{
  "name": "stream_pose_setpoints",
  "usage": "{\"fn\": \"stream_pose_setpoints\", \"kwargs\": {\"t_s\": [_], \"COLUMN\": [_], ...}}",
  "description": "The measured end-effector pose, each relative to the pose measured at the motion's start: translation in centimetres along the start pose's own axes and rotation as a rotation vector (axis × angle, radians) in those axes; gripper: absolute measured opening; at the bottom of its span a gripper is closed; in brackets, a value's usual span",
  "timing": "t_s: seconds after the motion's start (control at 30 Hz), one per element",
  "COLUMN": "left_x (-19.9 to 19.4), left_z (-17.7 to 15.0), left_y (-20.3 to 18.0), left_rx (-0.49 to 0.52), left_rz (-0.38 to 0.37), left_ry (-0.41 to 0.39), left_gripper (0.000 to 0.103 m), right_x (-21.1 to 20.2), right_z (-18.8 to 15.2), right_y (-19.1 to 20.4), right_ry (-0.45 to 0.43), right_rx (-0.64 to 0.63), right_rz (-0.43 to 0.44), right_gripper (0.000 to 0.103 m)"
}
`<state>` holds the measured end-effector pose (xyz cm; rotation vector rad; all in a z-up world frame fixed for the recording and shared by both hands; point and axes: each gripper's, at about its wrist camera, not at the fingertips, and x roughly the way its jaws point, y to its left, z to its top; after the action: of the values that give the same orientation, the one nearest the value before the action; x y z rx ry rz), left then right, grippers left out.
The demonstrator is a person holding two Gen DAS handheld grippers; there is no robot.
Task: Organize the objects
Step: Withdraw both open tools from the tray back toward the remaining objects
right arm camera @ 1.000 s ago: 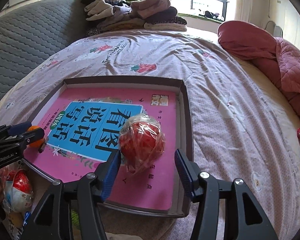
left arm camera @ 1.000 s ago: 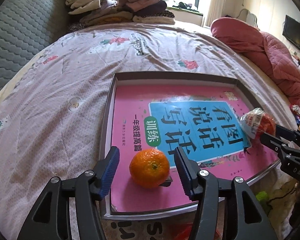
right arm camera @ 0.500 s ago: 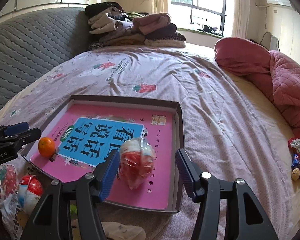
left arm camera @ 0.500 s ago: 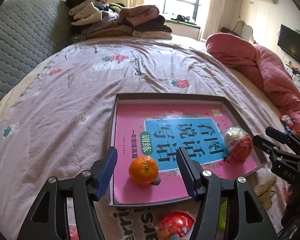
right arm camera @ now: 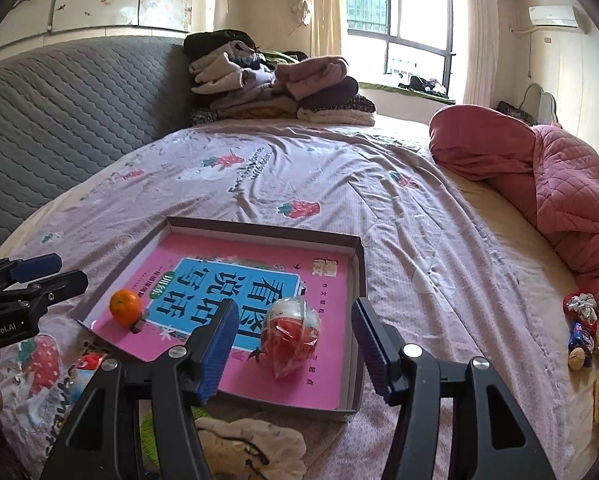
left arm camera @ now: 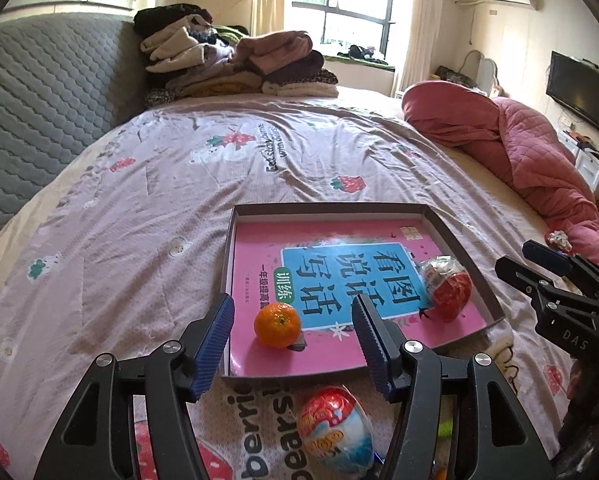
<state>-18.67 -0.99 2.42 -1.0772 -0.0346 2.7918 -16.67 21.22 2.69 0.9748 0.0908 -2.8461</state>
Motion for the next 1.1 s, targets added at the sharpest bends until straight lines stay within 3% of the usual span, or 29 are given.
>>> {"fn": "stream_pose_setpoints", "kwargs": {"t_s": [0.47,1.1], "left_x": [-4.4,-6.2], "left_z": [-1.5,-6.5], "left_y": [-1.0,-1.3], "left_rx": [0.040,0.061], "left_rz": [0.053,0.040], "left_ry": [-0.064,-0.029], "left_gripper": [0.063,0.063], "right_x": [-3.6,-5.7], "right_z": [-1.4,-3.6], "right_y": [0.8,0.4], "right_ry": [-0.045,-0.065], "right_rx": [-0.037,-0.019], "right_rz": [0.005,0.018], "right_gripper": [0.060,0.061]}}
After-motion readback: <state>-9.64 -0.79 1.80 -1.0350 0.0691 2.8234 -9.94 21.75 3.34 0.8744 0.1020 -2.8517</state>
